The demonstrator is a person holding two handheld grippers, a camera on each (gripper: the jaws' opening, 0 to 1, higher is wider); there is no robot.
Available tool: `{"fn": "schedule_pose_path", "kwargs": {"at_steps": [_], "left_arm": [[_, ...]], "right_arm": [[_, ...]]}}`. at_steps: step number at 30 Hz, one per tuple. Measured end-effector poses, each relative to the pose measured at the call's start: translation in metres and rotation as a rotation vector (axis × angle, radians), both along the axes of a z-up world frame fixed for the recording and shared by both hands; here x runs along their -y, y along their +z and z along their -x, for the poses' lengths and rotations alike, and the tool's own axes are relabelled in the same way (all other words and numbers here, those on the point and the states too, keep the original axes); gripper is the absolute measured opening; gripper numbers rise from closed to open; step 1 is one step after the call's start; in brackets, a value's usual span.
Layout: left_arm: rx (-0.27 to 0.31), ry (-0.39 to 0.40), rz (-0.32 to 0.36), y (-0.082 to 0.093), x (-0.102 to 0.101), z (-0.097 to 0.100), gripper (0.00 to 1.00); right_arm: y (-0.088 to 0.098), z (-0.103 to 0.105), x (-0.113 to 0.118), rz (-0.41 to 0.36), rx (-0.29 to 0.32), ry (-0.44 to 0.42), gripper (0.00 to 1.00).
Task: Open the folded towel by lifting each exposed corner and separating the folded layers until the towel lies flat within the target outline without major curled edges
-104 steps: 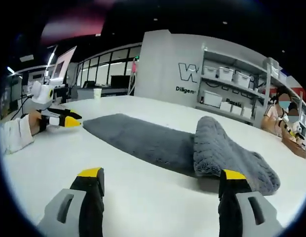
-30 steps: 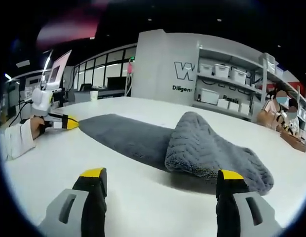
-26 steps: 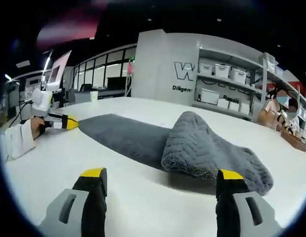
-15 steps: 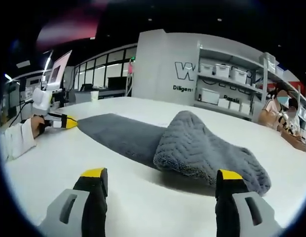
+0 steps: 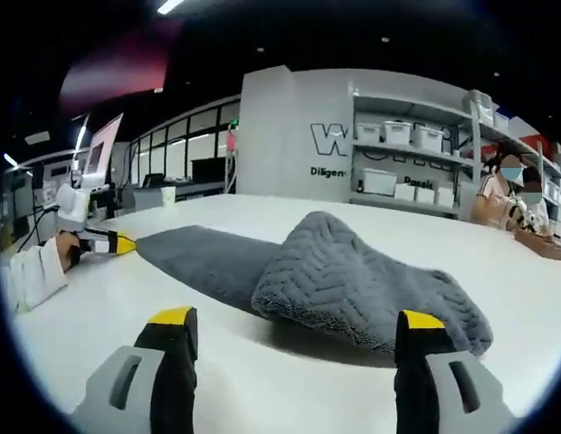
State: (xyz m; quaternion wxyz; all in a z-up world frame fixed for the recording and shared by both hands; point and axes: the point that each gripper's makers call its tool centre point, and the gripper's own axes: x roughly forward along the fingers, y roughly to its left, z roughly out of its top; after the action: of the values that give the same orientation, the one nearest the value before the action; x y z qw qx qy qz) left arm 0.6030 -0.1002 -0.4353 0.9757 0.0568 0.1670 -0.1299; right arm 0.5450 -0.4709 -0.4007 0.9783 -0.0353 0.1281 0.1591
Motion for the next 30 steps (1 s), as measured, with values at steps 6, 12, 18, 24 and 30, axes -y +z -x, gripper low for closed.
{"fn": "schedule_pose_path", "kwargs": {"at_steps": [6, 12, 18, 24, 30], "left_arm": [[-0.002, 0.006, -0.003, 0.0, -0.003, 0.0, 0.05], [-0.007, 0.024, 0.002, 0.0, -0.009, 0.0, 0.05], [-0.011, 0.034, -0.012, 0.0, -0.013, 0.002, 0.05], [-0.016, 0.053, -0.012, 0.0, -0.021, 0.003, 0.05], [-0.02, 0.073, -0.013, 0.001, -0.028, 0.005, 0.05]], "right_arm": [[-0.002, 0.0, 0.002, -0.004, -0.009, -0.011, 0.9], [-0.006, -0.001, 0.009, -0.019, -0.034, -0.037, 0.95], [-0.008, 0.0, 0.012, -0.031, -0.045, -0.043, 0.94], [-0.007, -0.001, 0.017, -0.028, -0.045, -0.054, 0.98], [-0.008, -0.002, 0.022, -0.001, -0.054, -0.065, 0.99]]}}
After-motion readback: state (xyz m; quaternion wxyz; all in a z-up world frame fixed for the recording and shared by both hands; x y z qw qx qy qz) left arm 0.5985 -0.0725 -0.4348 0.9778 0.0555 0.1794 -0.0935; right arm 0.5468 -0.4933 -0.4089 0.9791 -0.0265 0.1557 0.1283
